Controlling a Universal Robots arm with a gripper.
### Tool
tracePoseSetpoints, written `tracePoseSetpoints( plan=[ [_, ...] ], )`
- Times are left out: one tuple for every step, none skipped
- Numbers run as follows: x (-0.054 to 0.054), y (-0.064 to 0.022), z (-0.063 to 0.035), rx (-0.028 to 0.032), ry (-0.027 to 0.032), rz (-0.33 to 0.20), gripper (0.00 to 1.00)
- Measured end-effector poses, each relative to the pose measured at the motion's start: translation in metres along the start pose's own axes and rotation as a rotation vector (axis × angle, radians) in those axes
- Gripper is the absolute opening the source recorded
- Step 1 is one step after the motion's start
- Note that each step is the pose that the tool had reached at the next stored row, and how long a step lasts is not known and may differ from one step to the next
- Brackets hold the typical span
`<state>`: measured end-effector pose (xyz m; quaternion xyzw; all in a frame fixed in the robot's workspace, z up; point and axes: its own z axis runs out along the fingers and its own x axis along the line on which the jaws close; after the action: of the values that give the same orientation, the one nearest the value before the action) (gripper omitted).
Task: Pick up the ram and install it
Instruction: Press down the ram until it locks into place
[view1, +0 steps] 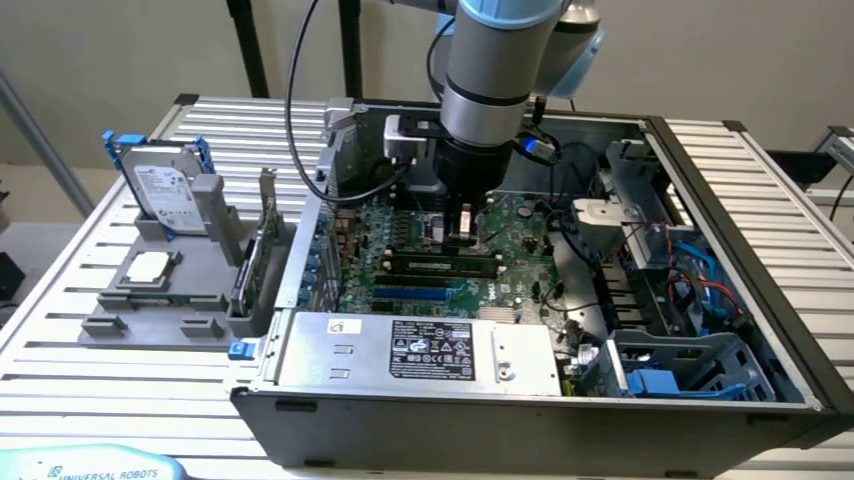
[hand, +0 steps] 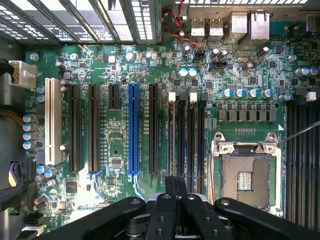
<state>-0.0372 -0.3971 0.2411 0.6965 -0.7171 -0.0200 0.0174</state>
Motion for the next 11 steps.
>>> tracePoseSetpoints(
  plan=[
    [0.0,0.0,0.0,0.0,0.0,0.0,0.11],
    [0.0,0.0,0.0,0.0,0.0,0.0,0.11],
    [0.0,0.0,0.0,0.0,0.0,0.0,0.11],
    [0.0,0.0,0.0,0.0,0.0,0.0,0.11],
    [0.0,0.0,0.0,0.0,0.0,0.0,0.11],
    [0.0,0.0,0.0,0.0,0.0,0.0,0.11],
    [0.0,0.0,0.0,0.0,0.0001,0.0,0.11],
    [0.0,0.0,0.0002,0.0,0.0,0.0,0.11],
    [0.0,0.0001,0.0007,0.0007,-0.0001,0.0,0.11],
    [0.0,0.0004,0.0014,0.0023,-0.0001,0.0,0.11],
    [0.0,0.0008,0.0024,0.0047,-0.0002,0.0,0.11]
  ],
)
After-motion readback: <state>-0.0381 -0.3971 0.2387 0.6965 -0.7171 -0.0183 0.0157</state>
